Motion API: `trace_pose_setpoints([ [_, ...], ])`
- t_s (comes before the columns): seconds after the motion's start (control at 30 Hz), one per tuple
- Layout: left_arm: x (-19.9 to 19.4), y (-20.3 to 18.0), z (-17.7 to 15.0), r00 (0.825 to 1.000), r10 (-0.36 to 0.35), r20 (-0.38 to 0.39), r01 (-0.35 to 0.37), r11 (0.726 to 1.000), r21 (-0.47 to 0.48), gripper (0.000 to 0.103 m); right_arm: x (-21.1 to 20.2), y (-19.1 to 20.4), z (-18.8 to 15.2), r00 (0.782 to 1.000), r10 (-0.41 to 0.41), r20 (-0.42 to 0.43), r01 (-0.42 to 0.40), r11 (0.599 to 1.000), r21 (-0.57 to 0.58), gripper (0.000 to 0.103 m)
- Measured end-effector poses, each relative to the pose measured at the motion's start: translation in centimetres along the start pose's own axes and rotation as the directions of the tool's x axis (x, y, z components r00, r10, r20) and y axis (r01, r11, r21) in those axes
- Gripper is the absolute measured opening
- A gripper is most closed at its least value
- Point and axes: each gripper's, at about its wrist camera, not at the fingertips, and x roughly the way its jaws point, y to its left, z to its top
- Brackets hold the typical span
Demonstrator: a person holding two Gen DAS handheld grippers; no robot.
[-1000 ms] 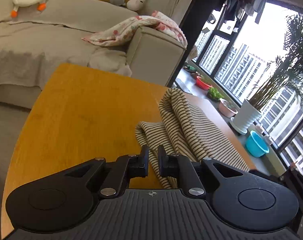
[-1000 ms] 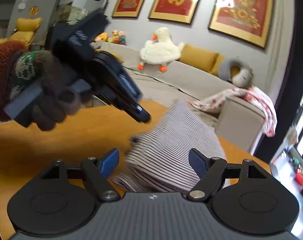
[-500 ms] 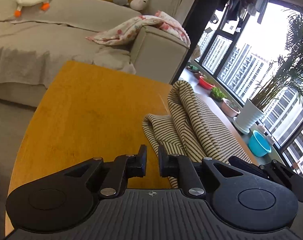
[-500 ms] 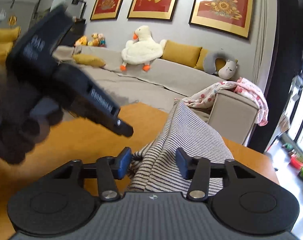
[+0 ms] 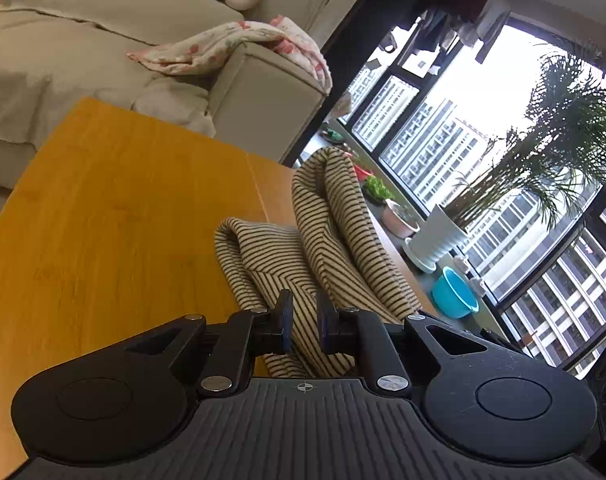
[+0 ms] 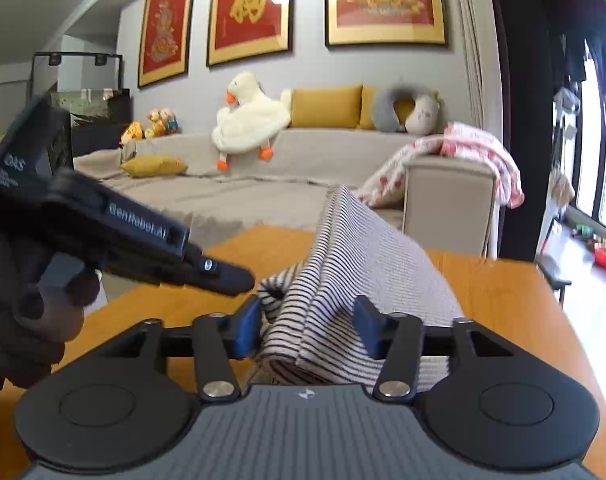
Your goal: Fold clothes
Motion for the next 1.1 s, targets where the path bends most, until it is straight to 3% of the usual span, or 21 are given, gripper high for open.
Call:
trace_pose_setpoints([
  [0.1,1.4,-0.2,-0.2,0.999,0.024,-0.031,-0.024,1.0,0.008,0.013,1.3,1.0,-0.8,0.998,-0.061,0.019,0.062,0.996,-0.067,0.071],
  [0.17,2.3,-0.2,-0.5,0.998,0.035,-0.054,-0.034,0.999,0.018,0.013,1.1,1.3,-0.8,0.991,-0.114,0.072,0.121,0.988,-0.095,0.064],
  [0.27,2.7,-0.1,-0.7,0.997,0.028,-0.069,-0.027,0.999,0.023,0.013,0.3,2.0,-0.9,0.959,-0.223,0.176,0.253,0.951,-0.176,0.063],
  [0.3,2.7,-0.1,-0.8,0.997,0.025,-0.073,-0.024,0.999,0.023,0.013,0.6,2.2,-1.2,0.961,-0.226,0.157,0.255,0.946,-0.199,0.064],
  [0.4,3.0,0.0,-0.9,0.996,0.016,-0.085,-0.014,1.0,0.025,0.014,1.8,2.2,-2.0,0.979,-0.199,0.049,0.205,0.951,-0.232,0.066],
  [0.5,3.2,0.0,-1.1,0.995,0.007,-0.096,-0.004,1.0,0.026,0.016,2.0,1.7,-2.0,0.981,-0.191,0.037,0.194,0.956,-0.218,0.066],
  [0.53,3.3,0.1,-1.2,0.995,0.004,-0.1,-0.001,1.0,0.027,0.016,2.0,1.4,-1.9,0.98,-0.192,0.041,0.197,0.956,-0.216,0.058],
  [0.57,3.3,0.0,-1.3,0.994,-0.009,-0.108,0.012,1.0,0.024,0.016,1.8,1.1,-1.9,0.98,-0.194,0.053,0.201,0.953,-0.225,0.044],
  [0.63,3.7,-0.1,-1.8,0.99,-0.048,-0.129,0.05,0.999,0.009,0.016,1.4,0.4,-0.9,0.976,-0.199,0.084,0.214,0.94,-0.265,0.027],
  [0.7,4.3,-0.3,-2.5,0.987,-0.07,-0.148,0.07,0.998,-0.007,0.016,0.3,-0.5,1.1,0.974,-0.179,0.141,0.212,0.938,-0.273,0.023],
  [0.83,5.3,-0.3,-3.4,0.98,-0.119,-0.159,0.113,0.993,-0.044,0.016,-3.0,-0.2,5.2,0.971,-0.055,0.231,0.127,0.944,-0.306,0.023],
  [0.93,5.3,-0.5,-3.6,0.98,-0.121,-0.156,0.117,0.993,-0.033,0.016,-2.3,0.9,4.0,0.991,0.031,0.129,0.02,0.927,-0.374,0.023],
  [1.0,5.2,-0.4,-3.7,0.98,-0.124,-0.155,0.121,0.992,-0.031,0.016,-1.3,1.3,1.7,0.999,0.037,0.026,-0.024,0.915,-0.403,0.023],
  [1.1,5.2,-0.1,-3.7,0.979,-0.126,-0.159,0.123,0.992,-0.03,0.017,-0.7,0.7,-0.7,0.998,0.034,-0.06,-0.055,0.916,-0.398,0.023],
])
